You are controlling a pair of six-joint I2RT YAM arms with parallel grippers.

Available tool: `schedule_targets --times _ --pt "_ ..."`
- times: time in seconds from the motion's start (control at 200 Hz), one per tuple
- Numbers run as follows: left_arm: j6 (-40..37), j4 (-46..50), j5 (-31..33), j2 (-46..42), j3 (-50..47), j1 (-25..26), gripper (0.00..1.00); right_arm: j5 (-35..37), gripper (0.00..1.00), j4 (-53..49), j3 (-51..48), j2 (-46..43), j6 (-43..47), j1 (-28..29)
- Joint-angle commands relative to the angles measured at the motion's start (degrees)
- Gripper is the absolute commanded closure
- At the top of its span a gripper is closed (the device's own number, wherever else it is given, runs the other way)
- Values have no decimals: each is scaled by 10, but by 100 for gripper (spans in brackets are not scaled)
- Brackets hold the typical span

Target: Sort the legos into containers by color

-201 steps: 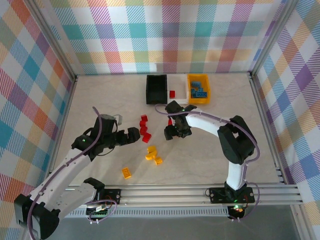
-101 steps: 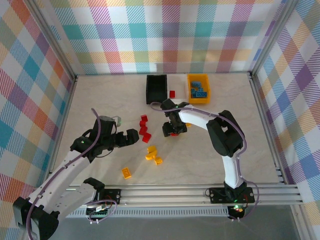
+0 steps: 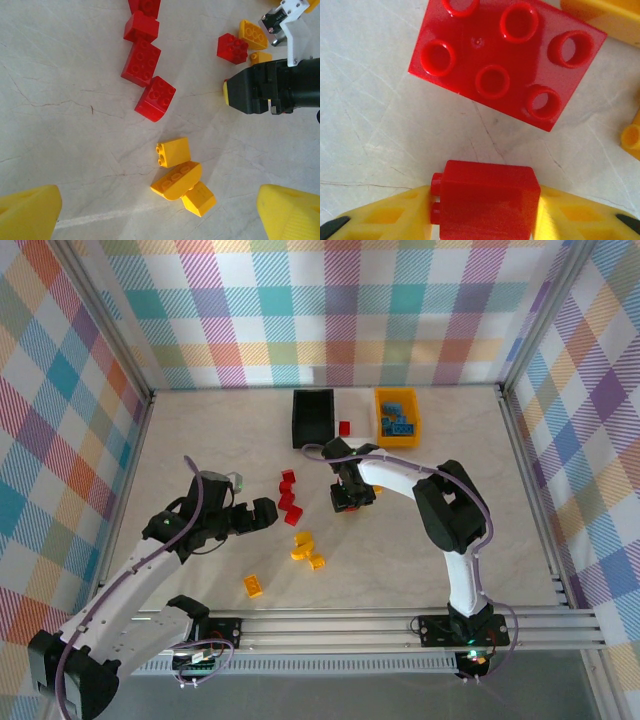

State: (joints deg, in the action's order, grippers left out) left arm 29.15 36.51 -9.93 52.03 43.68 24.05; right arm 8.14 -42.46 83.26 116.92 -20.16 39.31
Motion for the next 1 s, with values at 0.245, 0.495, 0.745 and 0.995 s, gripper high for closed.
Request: schedule_targets --times 0.245,0.495,0.745,0.995 --pt "-2 1 -5 2 2 -11 0 -5 50 10 22 -87 3 -6" --pt "-4 7 -10 4 6 -11 0 2 51 -1 153 -41 42 -76" --pt "-4 32 -1 -4 9 -11 0 4 51 -3 346 100 71 -134" --pt "-3 60 10 -14 18 -11 0 -8 46 -18 514 229 85 -157"
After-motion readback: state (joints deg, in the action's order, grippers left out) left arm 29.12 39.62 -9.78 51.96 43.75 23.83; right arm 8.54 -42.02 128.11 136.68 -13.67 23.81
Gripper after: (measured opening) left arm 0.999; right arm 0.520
